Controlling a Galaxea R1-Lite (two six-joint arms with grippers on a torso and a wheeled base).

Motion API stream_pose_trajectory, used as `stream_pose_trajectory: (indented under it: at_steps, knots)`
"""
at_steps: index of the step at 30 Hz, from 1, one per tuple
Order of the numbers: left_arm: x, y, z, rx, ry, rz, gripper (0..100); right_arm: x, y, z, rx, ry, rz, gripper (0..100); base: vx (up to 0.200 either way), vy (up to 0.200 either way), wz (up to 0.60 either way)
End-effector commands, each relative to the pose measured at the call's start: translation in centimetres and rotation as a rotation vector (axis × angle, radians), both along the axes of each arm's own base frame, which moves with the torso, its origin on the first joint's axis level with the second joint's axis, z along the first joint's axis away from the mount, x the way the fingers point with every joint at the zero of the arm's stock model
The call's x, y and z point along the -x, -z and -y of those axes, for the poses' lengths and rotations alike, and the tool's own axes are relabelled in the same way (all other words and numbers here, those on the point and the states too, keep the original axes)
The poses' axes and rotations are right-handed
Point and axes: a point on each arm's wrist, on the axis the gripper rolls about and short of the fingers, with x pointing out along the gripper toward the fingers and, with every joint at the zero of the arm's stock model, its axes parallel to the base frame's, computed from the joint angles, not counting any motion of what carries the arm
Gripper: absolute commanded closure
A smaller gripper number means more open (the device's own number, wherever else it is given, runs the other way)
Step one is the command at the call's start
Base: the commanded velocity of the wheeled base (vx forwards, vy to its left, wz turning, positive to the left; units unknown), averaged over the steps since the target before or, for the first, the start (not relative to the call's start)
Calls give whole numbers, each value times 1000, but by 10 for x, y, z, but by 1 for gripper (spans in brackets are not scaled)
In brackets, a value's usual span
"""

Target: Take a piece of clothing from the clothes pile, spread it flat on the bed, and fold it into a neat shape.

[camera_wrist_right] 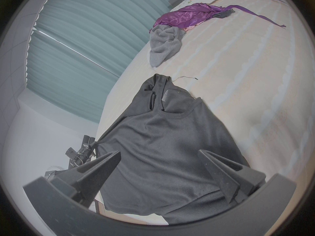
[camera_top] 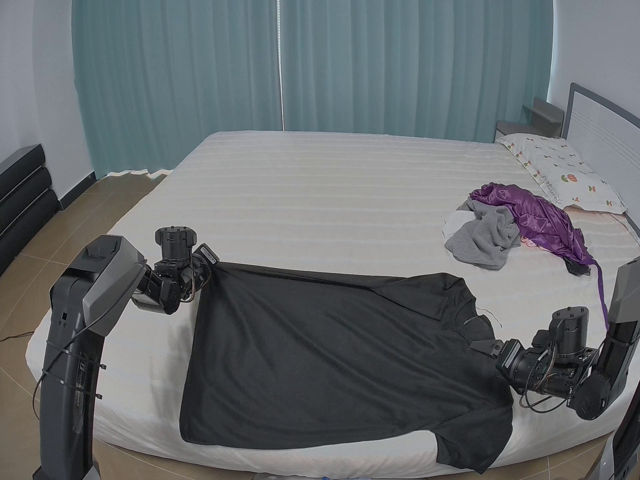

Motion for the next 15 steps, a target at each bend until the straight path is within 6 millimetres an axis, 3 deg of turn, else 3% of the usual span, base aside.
stream_pose_trajectory:
  at_steps: [1,9,12,15]
  knots:
    - [-5,9,-4,-2,-13,3,100,-3,-1,0,-6,5,18,0,0,0,0]
    - [-6,9,-2,6,-3,5,100,-12,-5,-2,-55,39,110,0,0,0,0]
    - [-6,9,-2,18,-6,3,100,-22,-9,-6,-76,42,157,0,0,0,0]
    - [-5,10,1,39,-9,0,100,-39,0,-17,-75,18,165,0,0,0,0]
